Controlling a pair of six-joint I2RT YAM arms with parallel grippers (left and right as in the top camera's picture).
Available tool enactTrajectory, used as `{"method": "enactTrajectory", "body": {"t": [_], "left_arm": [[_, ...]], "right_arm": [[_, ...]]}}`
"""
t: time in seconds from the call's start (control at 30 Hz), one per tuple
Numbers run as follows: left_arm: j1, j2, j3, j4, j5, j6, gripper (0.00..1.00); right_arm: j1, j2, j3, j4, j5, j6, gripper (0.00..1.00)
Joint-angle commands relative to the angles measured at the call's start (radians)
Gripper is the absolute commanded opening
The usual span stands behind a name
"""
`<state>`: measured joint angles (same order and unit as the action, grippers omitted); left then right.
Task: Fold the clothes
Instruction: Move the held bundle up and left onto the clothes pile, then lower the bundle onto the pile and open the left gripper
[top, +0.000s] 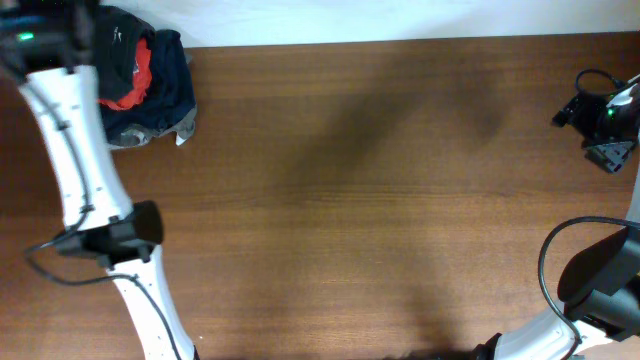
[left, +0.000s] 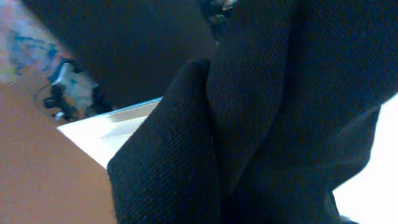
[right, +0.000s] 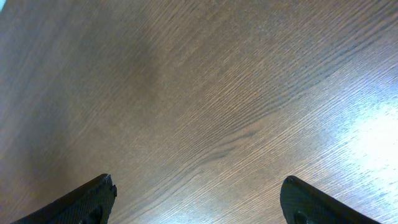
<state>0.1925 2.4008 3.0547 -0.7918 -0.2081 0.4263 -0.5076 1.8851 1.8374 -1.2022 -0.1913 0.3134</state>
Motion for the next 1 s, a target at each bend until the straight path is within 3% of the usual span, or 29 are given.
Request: {"method": "enactTrajectory", "body": {"t": [0.0, 0.07, 0.23, 0.37, 0.57, 0.83, 0.97], "left_arm": [[0.101, -0.034, 0.010, 0.014, 0.148, 0.037, 0.00], [0.129, -0.034, -0.016, 0.014, 0.216, 0.117, 0.00], [0.155, -0.032, -0.130, 0.056, 0.227, 0.277, 0.00], [0.152, -0.032, -0.261, 0.182, 0.156, 0.278, 0.00], [0.142, -0.032, -0.416, 0.432, -0.077, 0.271, 0.00], [0.158, -0.028, -0.435, 0.549, -0.133, 0.245, 0.00], [0.159, 0.006, -0.438, 0.584, -0.143, 0.287, 0.00]], "right_arm": [[0.005, 0.008, 0.005, -0.013, 0.020, -0.003, 0.89], [0.006, 0.008, 0.005, -0.020, 0.019, -0.003, 0.89], [0.018, 0.008, 0.005, -0.042, 0.020, -0.003, 0.89], [0.038, 0.008, 0.005, -0.053, 0.020, -0.003, 0.89], [0.067, 0.008, 0.005, -0.060, 0.021, -0.003, 0.89], [0.076, 0.008, 0.005, -0.063, 0.021, -0.006, 0.89], [0.076, 0.008, 0.005, -0.079, 0.020, -0.015, 0.89]]}}
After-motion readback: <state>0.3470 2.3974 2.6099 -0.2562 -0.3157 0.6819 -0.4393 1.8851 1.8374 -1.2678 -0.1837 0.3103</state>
